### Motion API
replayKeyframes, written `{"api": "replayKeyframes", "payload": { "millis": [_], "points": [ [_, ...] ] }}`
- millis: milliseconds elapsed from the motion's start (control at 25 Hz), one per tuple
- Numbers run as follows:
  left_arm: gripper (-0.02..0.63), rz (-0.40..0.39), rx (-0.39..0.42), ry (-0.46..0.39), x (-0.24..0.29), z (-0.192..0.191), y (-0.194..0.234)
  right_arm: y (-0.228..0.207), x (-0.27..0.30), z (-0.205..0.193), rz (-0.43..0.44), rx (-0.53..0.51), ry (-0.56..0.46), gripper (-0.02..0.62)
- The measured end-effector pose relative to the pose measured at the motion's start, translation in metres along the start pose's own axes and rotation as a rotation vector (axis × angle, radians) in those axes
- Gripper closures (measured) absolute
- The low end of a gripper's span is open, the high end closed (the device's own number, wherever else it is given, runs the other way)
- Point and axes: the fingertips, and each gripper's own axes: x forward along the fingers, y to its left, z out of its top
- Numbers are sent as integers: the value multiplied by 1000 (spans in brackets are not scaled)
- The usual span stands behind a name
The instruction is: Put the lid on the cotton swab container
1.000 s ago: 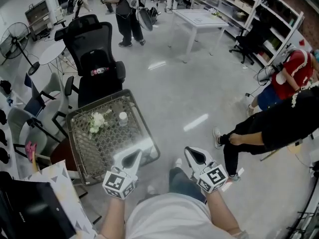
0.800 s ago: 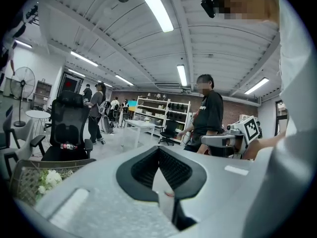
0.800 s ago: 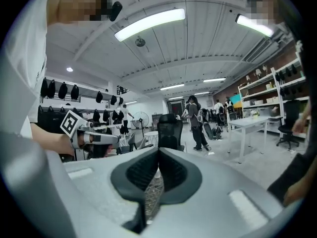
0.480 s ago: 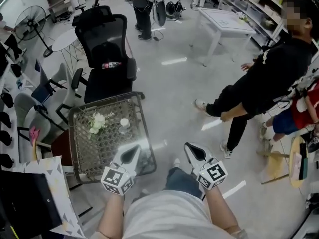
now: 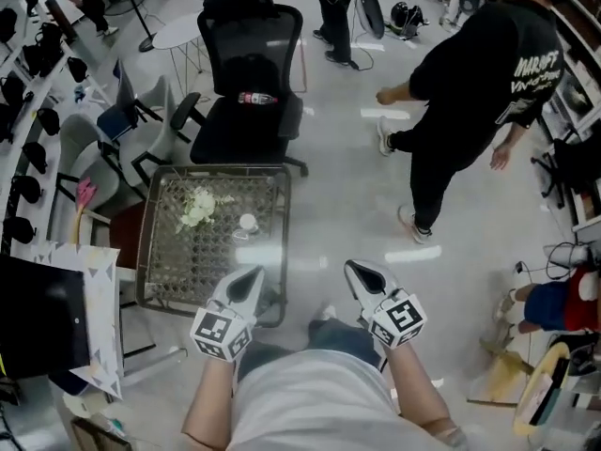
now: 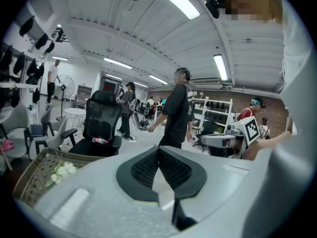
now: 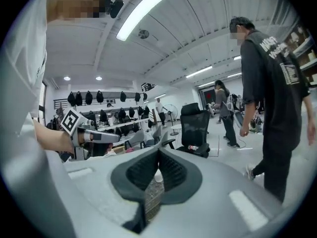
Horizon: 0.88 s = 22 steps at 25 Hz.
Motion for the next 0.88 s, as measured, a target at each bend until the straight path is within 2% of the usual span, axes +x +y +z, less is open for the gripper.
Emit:
{"api": "replayKeyframes", "payload": {
  "millis": [120, 400, 520, 640, 880],
  "points": [
    [598, 78, -30, 6, 3, -3, 4, -9, 13, -4, 75, 0, 22, 591],
    [598, 204, -102, 31, -2, -20, 15, -11, 48, -22, 212, -9, 99, 591],
    [598, 259, -136, 50, -10, -34, 28, -5, 70, -33, 259, -29, 142, 591],
    [598, 325, -130, 89, -16, -49, 51, 1, 93, -45, 285, -49, 174, 591],
    [598, 329, -210, 92, -19, -67, 93, 13, 135, -61, 294, -77, 220, 591]
  ]
}}
